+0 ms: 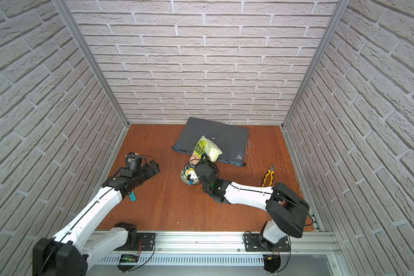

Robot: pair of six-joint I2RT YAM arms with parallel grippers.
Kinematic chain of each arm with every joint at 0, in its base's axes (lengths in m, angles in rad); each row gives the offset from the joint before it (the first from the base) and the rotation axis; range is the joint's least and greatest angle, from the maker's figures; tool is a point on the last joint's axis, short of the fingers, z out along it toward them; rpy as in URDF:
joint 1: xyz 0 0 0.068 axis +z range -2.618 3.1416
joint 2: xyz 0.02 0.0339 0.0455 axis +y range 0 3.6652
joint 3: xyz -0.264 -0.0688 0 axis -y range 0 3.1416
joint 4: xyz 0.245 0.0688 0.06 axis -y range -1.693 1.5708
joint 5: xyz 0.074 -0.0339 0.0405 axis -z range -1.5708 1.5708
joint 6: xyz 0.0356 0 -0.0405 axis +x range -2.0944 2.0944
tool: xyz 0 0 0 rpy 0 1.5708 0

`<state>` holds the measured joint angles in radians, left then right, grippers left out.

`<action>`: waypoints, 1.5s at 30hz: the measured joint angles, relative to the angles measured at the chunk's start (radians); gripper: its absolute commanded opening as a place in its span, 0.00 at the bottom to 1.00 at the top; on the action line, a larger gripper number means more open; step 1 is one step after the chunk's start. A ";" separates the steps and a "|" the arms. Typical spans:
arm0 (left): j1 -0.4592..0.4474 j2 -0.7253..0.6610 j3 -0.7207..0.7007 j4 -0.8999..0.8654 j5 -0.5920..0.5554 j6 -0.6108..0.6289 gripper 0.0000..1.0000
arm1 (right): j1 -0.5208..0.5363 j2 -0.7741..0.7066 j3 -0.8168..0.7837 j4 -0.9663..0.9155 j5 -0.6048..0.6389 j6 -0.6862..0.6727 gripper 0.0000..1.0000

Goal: Pour the oats into the breakfast bowl
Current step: Pour the oats into the bowl.

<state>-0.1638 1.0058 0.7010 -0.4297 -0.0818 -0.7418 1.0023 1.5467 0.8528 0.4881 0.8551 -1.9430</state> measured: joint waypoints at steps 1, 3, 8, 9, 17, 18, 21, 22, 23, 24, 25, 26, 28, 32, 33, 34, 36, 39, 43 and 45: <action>0.000 0.000 0.000 -0.002 0.000 0.000 0.98 | -0.003 -0.003 0.000 -0.006 0.002 0.007 0.04; 0.000 0.000 0.000 -0.005 0.000 0.000 0.98 | -0.009 -0.011 0.000 -0.022 0.007 0.024 0.04; 0.000 0.000 0.000 -0.005 0.000 0.000 0.98 | -0.029 -0.038 0.000 -0.065 0.018 0.070 0.04; 0.000 0.000 0.000 -0.005 0.000 0.000 0.98 | -0.035 -0.045 0.000 -0.079 0.019 0.085 0.04; 0.000 0.004 0.000 -0.012 0.000 0.000 0.98 | -0.087 -0.120 0.000 -0.265 0.017 0.303 0.04; 0.000 0.006 0.000 -0.013 0.000 0.000 0.98 | -0.094 -0.131 0.000 -0.290 0.013 0.337 0.04; 0.000 0.014 0.002 -0.014 0.000 0.000 0.98 | -0.121 -0.165 0.010 -0.396 -0.010 0.468 0.04; 0.000 0.014 0.002 -0.015 0.001 0.000 0.98 | -0.130 -0.172 0.016 -0.433 -0.020 0.510 0.04; 0.000 0.014 0.003 -0.015 0.001 0.000 0.98 | -0.140 -0.179 0.024 -0.470 -0.034 0.558 0.03; 0.000 0.014 0.004 -0.016 0.001 0.000 0.98 | -0.150 -0.183 0.032 -0.503 -0.047 0.599 0.04; 0.000 0.014 0.005 -0.017 0.001 0.000 0.98 | -0.160 -0.188 0.038 -0.535 -0.063 0.644 0.04; 0.000 0.014 0.009 -0.020 0.002 0.000 0.98 | -0.170 -0.193 0.044 -0.565 -0.079 0.687 0.04; 0.000 0.015 0.017 -0.021 0.001 0.000 0.98 | -0.189 -0.205 0.051 -0.622 -0.112 0.770 0.04; 0.000 0.016 0.026 -0.021 0.001 0.000 0.98 | -0.229 -0.217 0.062 -0.733 -0.180 0.915 0.04; 0.000 0.018 0.029 -0.024 0.001 0.000 0.98 | -0.240 -0.217 0.068 -0.761 -0.201 0.951 0.04; 0.000 0.019 0.031 -0.026 0.002 0.000 0.98 | -0.252 -0.217 0.079 -0.789 -0.223 0.989 0.04; 0.000 0.019 0.032 -0.026 0.002 0.000 0.98 | -0.285 -0.219 0.109 -0.850 -0.283 1.064 0.04; 0.000 0.019 0.034 -0.026 0.004 0.002 0.98 | -0.354 -0.240 0.144 -0.925 -0.424 1.191 0.04; 0.001 0.017 0.036 -0.026 0.008 0.012 0.98 | -0.455 -0.300 0.150 -0.992 -0.633 1.365 0.04; 0.001 0.014 0.036 -0.026 0.008 0.018 0.98 | -0.502 -0.330 0.150 -1.020 -0.721 1.436 0.03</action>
<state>-0.1627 1.0195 0.7368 -0.4561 -0.0742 -0.7235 0.4999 1.2167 1.0027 -0.5323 0.1345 -0.5072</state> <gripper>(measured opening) 0.981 0.223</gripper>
